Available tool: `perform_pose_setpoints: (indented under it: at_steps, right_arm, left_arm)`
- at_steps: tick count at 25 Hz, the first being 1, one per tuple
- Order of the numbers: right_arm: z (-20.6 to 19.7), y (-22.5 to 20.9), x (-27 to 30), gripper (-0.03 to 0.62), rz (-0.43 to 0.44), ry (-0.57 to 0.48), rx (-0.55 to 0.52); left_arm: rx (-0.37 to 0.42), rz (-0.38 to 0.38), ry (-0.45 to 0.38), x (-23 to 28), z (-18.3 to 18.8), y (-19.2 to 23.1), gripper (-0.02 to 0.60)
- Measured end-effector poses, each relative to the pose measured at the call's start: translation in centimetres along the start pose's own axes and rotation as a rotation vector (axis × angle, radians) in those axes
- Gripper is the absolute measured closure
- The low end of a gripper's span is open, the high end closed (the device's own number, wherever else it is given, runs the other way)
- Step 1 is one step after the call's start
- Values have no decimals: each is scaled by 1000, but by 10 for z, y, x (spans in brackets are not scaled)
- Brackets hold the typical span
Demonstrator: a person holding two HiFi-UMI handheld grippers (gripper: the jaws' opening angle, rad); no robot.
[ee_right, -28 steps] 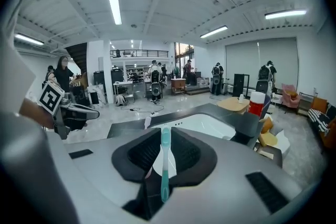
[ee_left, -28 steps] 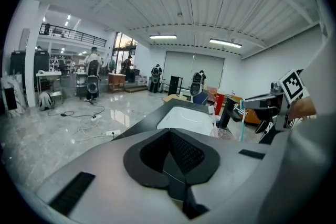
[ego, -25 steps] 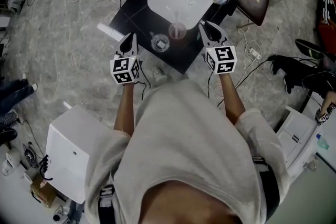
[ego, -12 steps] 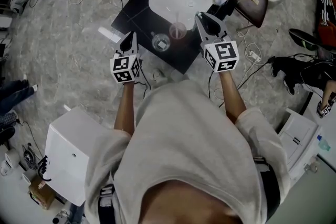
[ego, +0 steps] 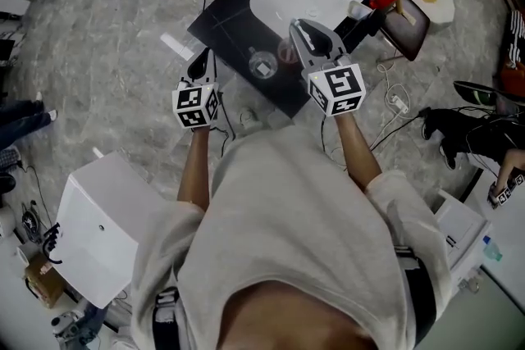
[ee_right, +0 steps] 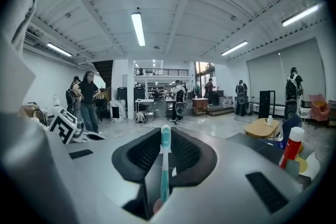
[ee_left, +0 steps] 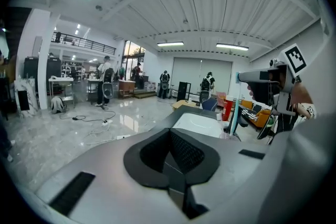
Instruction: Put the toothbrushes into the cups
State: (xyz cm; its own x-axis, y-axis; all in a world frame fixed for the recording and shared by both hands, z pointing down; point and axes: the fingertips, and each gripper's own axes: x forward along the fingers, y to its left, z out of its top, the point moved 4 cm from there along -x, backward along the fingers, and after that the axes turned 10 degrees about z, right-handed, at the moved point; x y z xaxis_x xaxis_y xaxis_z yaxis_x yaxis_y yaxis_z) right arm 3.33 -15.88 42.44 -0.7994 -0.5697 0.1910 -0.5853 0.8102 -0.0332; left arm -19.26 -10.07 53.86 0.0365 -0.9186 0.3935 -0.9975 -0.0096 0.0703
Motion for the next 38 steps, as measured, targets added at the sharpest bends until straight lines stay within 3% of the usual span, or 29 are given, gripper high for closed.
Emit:
perform_pose_setpoints:
  at_steps: [14,36,38]
  right_arm:
    - [-14,54,43,519,180,33,14]
    - [-104,50,71,517,195,209,80]
    - [-106,49,72,487,200,208,79]
  left_arm:
    - [-54,135,1,-37,-16,42,554]
    - [-65,138,42,-31,-30,43,555]
    - [-64,137,40,-28,-29,43,555]
